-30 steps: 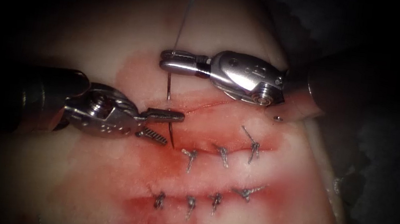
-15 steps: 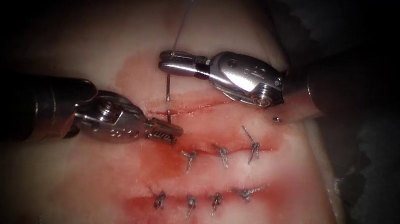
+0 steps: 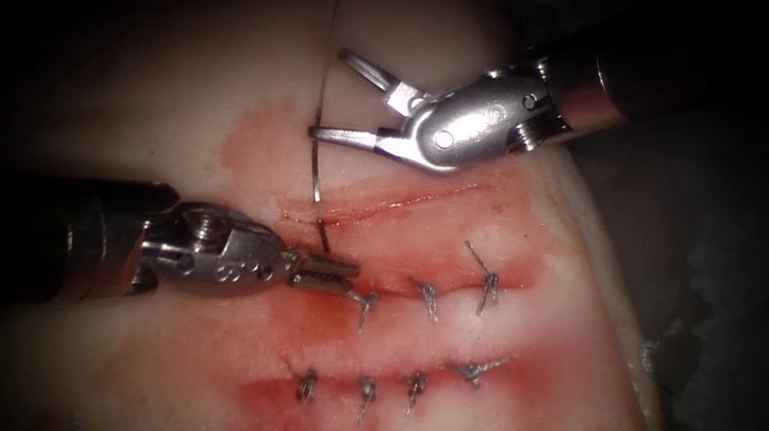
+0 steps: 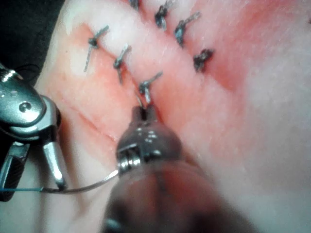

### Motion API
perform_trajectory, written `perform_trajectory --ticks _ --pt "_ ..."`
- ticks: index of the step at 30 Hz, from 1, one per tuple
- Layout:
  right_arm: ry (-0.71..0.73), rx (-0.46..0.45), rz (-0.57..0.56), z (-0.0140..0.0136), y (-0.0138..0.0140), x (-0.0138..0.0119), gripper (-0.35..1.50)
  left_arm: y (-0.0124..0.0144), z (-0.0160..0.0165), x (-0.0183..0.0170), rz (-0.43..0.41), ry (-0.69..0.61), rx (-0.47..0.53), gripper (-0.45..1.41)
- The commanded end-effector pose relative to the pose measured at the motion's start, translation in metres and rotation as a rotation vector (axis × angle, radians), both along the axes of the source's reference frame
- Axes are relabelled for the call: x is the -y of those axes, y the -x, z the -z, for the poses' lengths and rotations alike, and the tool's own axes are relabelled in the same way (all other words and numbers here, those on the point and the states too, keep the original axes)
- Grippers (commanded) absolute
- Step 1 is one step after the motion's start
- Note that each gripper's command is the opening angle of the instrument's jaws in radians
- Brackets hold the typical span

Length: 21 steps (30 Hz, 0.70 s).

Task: Wound Closure
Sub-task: Pull the needle through the tissue using the left gripper

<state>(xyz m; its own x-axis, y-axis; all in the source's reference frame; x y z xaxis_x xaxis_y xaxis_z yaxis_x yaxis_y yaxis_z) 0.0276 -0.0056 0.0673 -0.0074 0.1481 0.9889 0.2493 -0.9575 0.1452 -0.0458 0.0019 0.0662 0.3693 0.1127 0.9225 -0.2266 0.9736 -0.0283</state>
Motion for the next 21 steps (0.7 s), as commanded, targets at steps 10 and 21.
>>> perform_trajectory --ticks 10,21 --pt "-0.002 0.052 -0.098 0.0008 0.0005 -0.0001 1.46 0.001 0.0058 -0.0039 0.481 -1.0 0.176 -0.45" --pt "-0.007 0.091 -0.165 0.0013 0.001 -0.0003 1.4 -0.0024 0.0096 -0.0086 0.694 -1.653 0.474 -0.45"
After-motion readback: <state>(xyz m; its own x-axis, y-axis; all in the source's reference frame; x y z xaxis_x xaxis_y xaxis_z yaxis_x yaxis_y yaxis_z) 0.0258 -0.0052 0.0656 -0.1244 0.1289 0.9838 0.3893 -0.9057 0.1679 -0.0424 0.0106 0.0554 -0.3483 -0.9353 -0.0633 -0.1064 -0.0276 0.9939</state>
